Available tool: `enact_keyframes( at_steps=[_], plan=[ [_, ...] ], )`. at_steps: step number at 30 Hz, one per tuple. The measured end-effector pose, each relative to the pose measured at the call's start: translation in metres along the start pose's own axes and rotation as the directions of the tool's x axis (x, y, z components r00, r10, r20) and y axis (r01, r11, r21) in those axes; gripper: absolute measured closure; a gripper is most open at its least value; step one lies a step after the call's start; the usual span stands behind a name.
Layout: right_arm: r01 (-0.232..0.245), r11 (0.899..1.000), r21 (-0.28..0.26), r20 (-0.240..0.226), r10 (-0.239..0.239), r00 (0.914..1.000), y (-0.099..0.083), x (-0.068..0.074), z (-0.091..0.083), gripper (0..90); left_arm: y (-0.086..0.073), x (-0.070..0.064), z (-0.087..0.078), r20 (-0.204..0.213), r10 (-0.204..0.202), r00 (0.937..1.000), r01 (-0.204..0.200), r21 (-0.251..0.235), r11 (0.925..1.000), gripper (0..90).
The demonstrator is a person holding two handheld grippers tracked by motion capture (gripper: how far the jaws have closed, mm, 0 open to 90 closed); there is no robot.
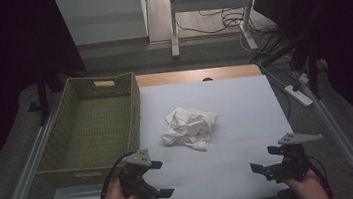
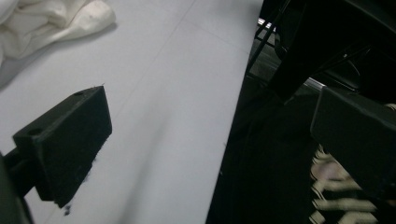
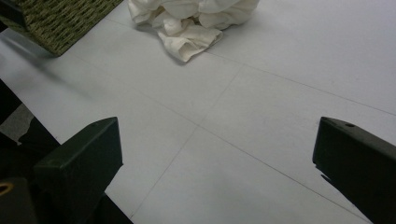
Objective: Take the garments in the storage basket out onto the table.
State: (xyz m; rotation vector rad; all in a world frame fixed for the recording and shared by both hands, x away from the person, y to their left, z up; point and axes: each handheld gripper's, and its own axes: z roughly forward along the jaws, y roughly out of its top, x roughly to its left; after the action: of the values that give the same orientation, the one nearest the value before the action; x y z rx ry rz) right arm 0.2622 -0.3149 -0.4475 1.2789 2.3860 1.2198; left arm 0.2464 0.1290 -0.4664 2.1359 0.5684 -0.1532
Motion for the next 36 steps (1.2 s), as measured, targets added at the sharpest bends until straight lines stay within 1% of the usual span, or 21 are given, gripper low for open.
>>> enact_keyframes(
  at_steps=[2,5,7,8,9,11,12,14,18,21,25,29,30,32,33,34,35,36],
  plan=[
    [0.002,1.0,0.001,0.001,-0.002,1.0,0.0,0.0,0.0,1.8,-0.004,-0.001,-0.005,-0.001,-0.013,0.9999,0.013,-0.012,0.9999,0.0],
    [0.003,1.0,0.001,0.003,-0.003,1.0,0.0,0.0,0.0,1.8,-0.012,-0.002,-0.013,-0.013,-0.029,0.9995,0.028,-0.023,0.9993,0.0],
    [0.001,1.0,0.002,0.003,-0.001,1.0,0.0,0.0,0.0,1.8,-0.016,-0.003,-0.018,0.008,-0.039,0.9992,0.039,-0.036,0.9986,0.7],
    [0.001,1.0,0.001,0.003,-0.001,1.0,0.0,0.0,0.0,1.8,-0.018,-0.005,-0.02,0.002,-0.041,0.9992,0.041,-0.034,0.9986,0.7],
    [0.001,1.0,0.002,0.004,-0.001,1.0,0.0,0.0,0.0,1.8,-0.02,-0.006,-0.021,-0.014,-0.036,0.9993,0.035,-0.029,0.999,0.4],
    [-0.001,1.0,0.0,0.004,0.001,1.0,0.0,0.0,0.0,1.8,-0.024,-0.009,-0.026,-0.058,-0.025,0.998,0.024,-0.011,0.9996,0.0],
    [-0.002,1.0,0.0,0.005,0.002,1.0,0.0,0.0,0.0,1.8,-0.026,-0.01,-0.029,-0.074,-0.027,0.9969,0.027,-0.01,0.9996,0.0],
    [-0.002,1.0,0.001,0.005,0.002,1.0,0.0,0.0,0.0,1.8,-0.03,-0.009,-0.035,-0.089,-0.041,0.9952,0.04,-0.019,0.999,0.0],
    [0.0,1.0,0.002,0.007,0.0,1.0,0.0,0.0,0.0,1.8,-0.041,-0.007,-0.051,-0.149,-0.076,0.986,0.071,-0.037,0.9968,0.0],
    [0.001,1.0,0.0,0.007,-0.001,1.0,0.0,0.0,0.0,1.8,-0.048,-0.005,-0.061,-0.166,-0.1,0.981,0.094,-0.044,0.9946,0.0],
    [0.002,1.0,-0.005,0.009,-0.002,1.0,0.0,0.001,0.0,1.8,-0.058,-0.003,-0.075,-0.191,-0.137,0.972,0.122,-0.09,0.9885,0.0],
    [0.005,1.0,-0.004,0.011,-0.005,0.9999,0.0,0.001,0.0,1.8,-0.069,-0.001,-0.087,-0.229,-0.165,0.9594,0.143,-0.112,0.9834,0.0],
    [0.006,1.0,-0.004,0.012,-0.006,0.9999,0.0,0.001,0.0,1.8,-0.071,-0.001,-0.09,-0.237,-0.171,0.9563,0.147,-0.115,0.9824,0.0],
    [0.007,1.0,-0.003,0.012,-0.007,0.9999,0.0,0.001,0.0,1.8,-0.074,0.0,-0.094,-0.246,-0.181,0.9523,0.155,-0.12,0.9805,0.0],
    [0.007,1.0,-0.003,0.013,-0.007,0.9999,0.0,0.001,0.0,1.8,-0.076,0.0,-0.097,-0.244,-0.184,0.9522,0.157,-0.126,0.9795,0.0],
    [0.008,1.0,-0.002,0.013,-0.008,0.9999,0.0,0.001,0.0,1.8,-0.077,0.0,-0.098,-0.25,-0.188,0.9496,0.16,-0.128,0.9787,0.0],
    [0.009,1.0,-0.001,0.013,-0.009,0.9999,0.0,0.001,0.0,1.8,-0.078,0.0,-0.099,-0.265,-0.19,0.9453,0.161,-0.128,0.9786,0.0],
    [0.009,1.0,-0.001,0.014,-0.009,0.9999,0.0,0.001,0.0,1.8,-0.08,0.0,-0.1,-0.278,-0.187,0.9422,0.159,-0.121,0.9798,0.0]
  ],
)
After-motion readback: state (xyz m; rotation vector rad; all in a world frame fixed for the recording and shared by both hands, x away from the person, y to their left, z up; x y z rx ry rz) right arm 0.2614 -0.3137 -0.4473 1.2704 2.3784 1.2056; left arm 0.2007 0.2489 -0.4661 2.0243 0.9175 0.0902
